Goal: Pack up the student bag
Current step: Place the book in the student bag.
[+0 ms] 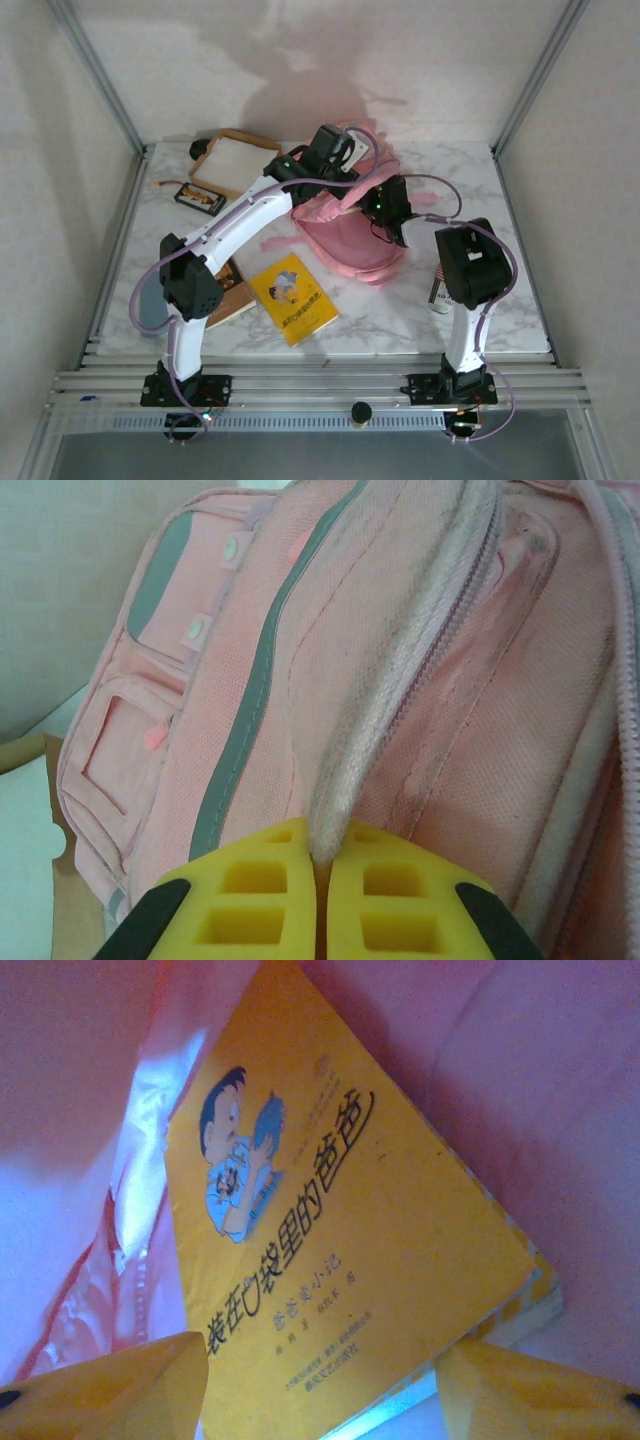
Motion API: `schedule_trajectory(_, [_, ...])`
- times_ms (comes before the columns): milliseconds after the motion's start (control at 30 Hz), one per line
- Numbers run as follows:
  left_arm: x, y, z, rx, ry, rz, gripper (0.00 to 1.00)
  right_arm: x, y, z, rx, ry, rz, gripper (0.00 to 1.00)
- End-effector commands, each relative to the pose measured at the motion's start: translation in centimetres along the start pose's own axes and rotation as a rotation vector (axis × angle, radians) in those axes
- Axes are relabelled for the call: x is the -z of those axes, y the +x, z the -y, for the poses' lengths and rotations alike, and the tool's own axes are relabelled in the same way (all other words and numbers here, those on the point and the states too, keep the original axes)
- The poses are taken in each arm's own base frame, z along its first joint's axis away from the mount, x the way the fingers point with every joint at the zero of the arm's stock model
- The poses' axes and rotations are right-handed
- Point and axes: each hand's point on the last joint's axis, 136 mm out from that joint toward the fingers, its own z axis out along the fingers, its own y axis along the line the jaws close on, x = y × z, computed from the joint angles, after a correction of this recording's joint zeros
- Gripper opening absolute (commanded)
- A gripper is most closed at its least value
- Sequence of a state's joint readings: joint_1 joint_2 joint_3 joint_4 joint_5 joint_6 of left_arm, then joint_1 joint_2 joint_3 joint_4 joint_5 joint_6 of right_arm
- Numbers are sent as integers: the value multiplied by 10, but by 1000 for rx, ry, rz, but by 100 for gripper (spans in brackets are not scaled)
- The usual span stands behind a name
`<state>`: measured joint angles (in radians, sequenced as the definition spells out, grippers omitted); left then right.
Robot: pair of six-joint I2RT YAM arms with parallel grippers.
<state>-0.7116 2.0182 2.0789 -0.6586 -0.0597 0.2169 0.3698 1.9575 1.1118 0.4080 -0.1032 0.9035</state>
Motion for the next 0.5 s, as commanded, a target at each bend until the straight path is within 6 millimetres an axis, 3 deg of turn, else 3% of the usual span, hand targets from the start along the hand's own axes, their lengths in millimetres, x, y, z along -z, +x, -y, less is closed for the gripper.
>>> schedule_trajectory(0, [31, -38, -12, 8, -21, 130, 0, 2, -24, -31, 111, -90, 67, 63])
schedule_trajectory(100, [24, -34, -13, 33, -31, 118, 0, 17, -9, -35, 148, -106, 2, 67])
schedule_trajectory(200, [16, -28, -16, 84, -46, 105, 0, 45, 19, -18, 162, -45, -81, 72])
schedule_trajectory(300, [2, -17, -14, 126, -22, 78, 0, 85, 40, 0, 188, 8, -143, 76])
schedule_trajectory(467, [-28, 11, -1, 187, 18, -3, 0, 160, 47, 21, 179, 99, -115, 78])
